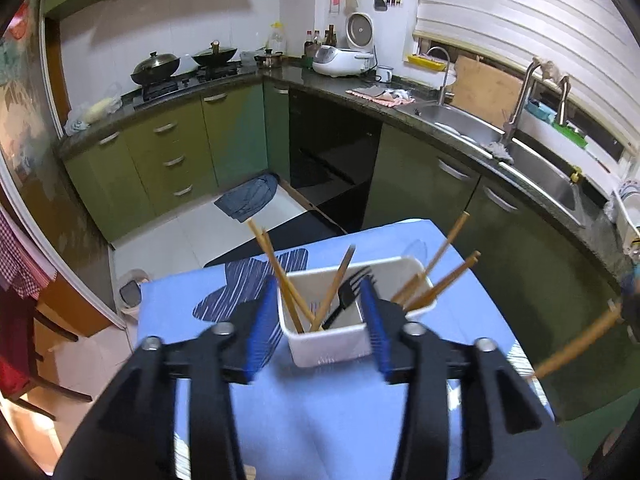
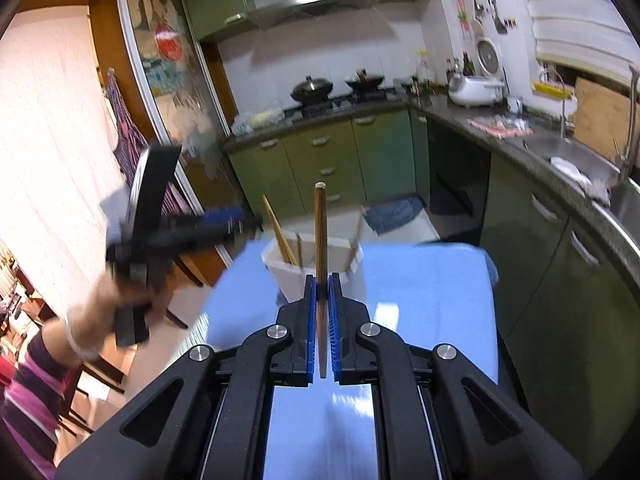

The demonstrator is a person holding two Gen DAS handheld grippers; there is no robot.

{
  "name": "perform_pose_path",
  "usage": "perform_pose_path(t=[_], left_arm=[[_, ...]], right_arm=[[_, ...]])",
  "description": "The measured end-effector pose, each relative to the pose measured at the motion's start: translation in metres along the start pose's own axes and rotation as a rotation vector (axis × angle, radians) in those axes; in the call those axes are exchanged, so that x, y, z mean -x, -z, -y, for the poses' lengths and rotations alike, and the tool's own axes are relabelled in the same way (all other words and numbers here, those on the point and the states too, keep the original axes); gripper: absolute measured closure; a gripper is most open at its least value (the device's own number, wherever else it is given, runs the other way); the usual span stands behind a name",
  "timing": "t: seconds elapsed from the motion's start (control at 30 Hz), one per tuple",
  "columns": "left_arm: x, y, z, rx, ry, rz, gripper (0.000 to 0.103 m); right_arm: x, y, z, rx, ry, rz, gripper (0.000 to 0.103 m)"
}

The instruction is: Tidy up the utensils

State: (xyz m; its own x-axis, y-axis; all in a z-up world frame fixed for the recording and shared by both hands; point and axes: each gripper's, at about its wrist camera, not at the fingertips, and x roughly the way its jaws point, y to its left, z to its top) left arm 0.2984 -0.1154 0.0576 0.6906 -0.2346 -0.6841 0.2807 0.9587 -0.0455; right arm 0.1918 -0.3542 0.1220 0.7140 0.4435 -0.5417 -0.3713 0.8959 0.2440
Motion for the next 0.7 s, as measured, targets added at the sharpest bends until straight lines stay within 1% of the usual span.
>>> perform_pose_path(t=[0.03,0.1,0.17,0.23,0.37,0.5,0.6,0.7], left_arm=[[0.007,0.003,-0.002,0.002,0.004,0.011,0.050],[0.025,0.011,-0.006,0.004,0.015,0.039,0.049],[0.043,0.021,-0.009,0.001,0.022,0.063,0.045],[0.061,0.034,-0.013,-0.001,0.018,0.092,0.040],[0.086,0.062,-0.022,-0.003,0.018,0.112,0.039],[0.103,0.091,-0.032,0.003,0.007,0.121,0.038],[0.109,0.107,-0.038,0.012,0.003,0.120,0.038],[0.112,0.115,-0.044,0.026,0.007,0.122,0.038]], right_arm=[[-0.001,-0.011,-0.003,-0.001,-0.003,0.014,0.096],[-0.005,-0.034,-0.010,0.002,0.011,0.050,0.096],[-0.013,-0.058,-0.014,-0.008,0.037,0.087,0.096],[-0.026,-0.078,-0.012,-0.025,0.072,0.117,0.096],[-0.059,-0.100,-0.003,-0.061,0.115,0.120,0.096],[-0.102,-0.101,0.011,-0.091,0.154,0.067,0.096],[-0.131,-0.090,0.016,-0.094,0.167,0.019,0.096],[-0.152,-0.071,0.019,-0.086,0.174,-0.026,0.096]])
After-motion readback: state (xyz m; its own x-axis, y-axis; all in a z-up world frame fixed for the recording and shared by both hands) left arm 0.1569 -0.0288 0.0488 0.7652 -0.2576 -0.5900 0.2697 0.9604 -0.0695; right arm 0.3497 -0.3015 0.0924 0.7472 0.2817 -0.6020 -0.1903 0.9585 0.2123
